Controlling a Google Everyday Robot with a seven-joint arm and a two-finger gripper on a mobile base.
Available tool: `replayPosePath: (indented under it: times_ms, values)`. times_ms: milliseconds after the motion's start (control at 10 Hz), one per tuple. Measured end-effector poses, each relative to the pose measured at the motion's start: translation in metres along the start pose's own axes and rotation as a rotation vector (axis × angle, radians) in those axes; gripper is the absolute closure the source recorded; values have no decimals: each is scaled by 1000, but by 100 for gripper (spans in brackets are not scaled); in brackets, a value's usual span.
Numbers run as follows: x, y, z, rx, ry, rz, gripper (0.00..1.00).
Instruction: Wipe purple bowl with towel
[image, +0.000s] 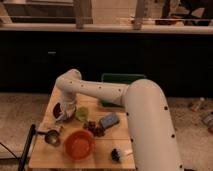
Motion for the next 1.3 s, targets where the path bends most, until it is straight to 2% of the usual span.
replayPosePath:
  times_ms: [400, 700, 1000, 1200, 1300]
  values:
    - [16, -4, -10, 12, 35, 33, 100]
    - [29, -29, -17, 23, 57, 20, 100]
    - [32, -52, -16, 28, 60, 0, 100]
    - [23, -68, -14, 27, 56, -29, 100]
    - [19, -68, -15, 24, 60, -41, 100]
